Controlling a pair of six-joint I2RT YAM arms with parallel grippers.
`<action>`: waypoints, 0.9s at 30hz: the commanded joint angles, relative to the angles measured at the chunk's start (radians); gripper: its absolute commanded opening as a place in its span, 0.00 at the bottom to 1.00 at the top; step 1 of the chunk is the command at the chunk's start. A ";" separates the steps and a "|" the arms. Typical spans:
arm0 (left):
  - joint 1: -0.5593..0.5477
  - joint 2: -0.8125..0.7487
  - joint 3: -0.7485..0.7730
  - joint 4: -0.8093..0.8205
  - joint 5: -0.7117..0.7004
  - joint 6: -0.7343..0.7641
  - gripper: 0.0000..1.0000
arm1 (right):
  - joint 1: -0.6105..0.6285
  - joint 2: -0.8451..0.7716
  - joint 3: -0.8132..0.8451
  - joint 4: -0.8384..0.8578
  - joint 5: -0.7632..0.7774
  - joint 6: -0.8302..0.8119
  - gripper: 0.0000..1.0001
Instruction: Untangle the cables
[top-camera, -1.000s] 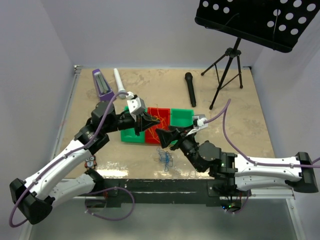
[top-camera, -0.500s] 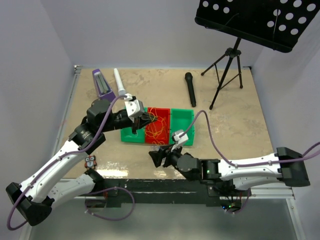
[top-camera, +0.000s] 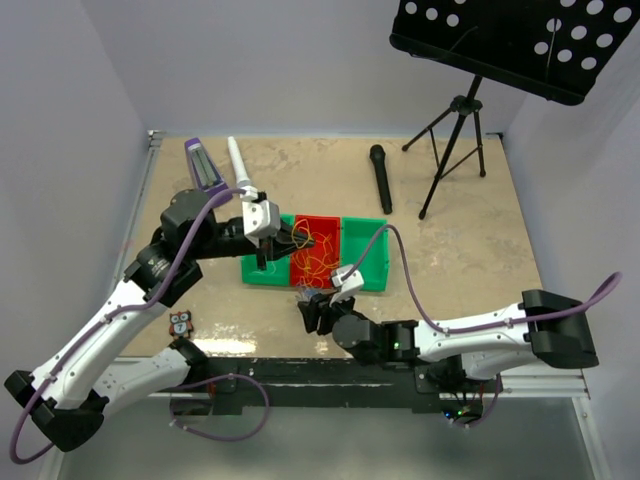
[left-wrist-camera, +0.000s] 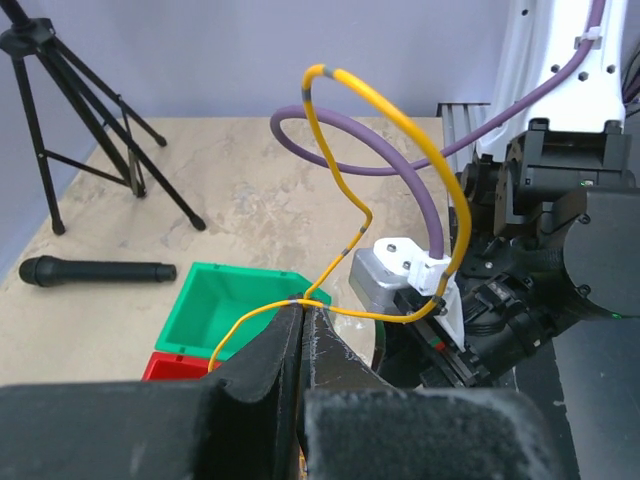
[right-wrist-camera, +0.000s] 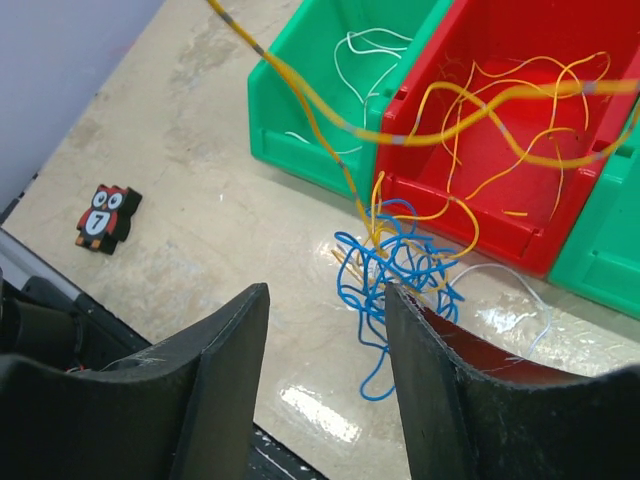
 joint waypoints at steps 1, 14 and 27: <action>0.002 -0.005 0.054 -0.024 0.068 0.005 0.00 | 0.001 -0.029 0.031 0.031 0.075 -0.006 0.54; 0.002 0.012 0.120 0.026 0.111 -0.087 0.00 | -0.015 0.054 0.065 0.112 0.034 -0.046 0.19; 0.002 0.078 0.298 0.045 -0.154 0.078 0.00 | -0.002 0.016 -0.090 0.060 -0.086 0.178 0.08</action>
